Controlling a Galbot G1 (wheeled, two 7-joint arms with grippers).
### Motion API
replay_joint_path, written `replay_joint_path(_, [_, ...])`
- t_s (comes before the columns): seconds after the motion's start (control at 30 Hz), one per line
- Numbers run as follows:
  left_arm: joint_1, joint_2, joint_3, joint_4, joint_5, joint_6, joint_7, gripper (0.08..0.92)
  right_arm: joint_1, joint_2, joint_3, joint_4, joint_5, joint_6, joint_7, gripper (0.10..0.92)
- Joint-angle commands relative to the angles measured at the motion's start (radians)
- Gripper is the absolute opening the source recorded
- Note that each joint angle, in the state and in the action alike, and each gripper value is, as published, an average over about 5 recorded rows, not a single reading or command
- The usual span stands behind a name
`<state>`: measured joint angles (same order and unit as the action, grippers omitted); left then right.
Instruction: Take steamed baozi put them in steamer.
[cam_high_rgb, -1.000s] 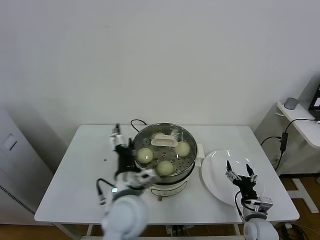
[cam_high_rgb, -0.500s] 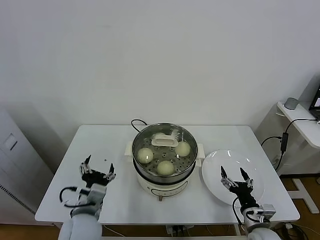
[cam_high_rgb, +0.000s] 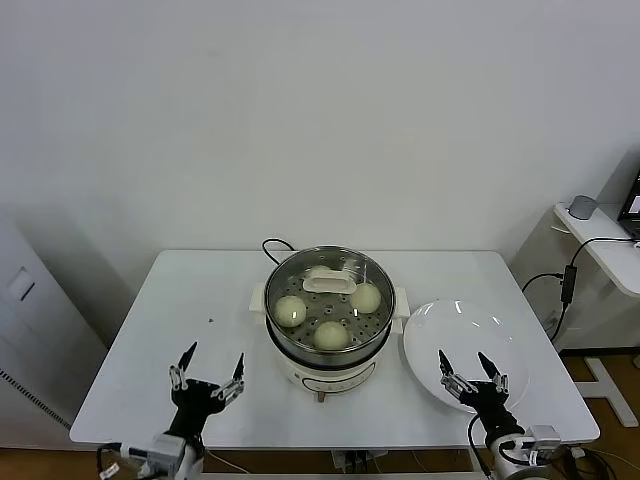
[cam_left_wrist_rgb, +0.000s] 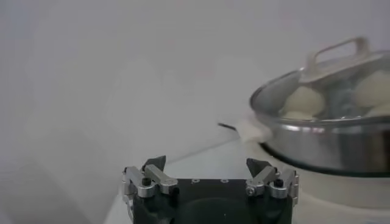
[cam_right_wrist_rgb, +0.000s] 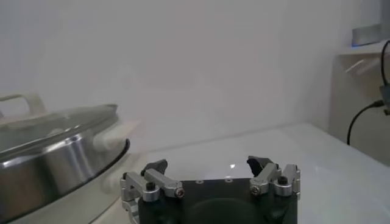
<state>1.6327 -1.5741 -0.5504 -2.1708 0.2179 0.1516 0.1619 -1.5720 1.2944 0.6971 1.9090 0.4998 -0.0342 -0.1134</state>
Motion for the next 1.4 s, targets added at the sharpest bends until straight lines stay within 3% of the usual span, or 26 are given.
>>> replay_joint_path(0.03, [0.098,-0.003,-0.021,-0.001,-0.137,-0.118,0.02,0.823,-0.043,-0.003,-0.001,0.04,0.01,-0.017,0.007,0.823])
replay_joint_path(1.03, [0.089,-0.003,-0.03,-0.01,-0.13,-0.101,0.019,0.823,-0.04,0.04,-0.004,0.043,-0.022,0.003,-0.003,0.823])
replay_joint_path(1.4, [0.08,-0.001,-0.023,-0.053,-0.141,-0.052,0.069,0.823,-0.043,0.041,0.009,0.082,-0.01,-0.015,-0.041,0.823])
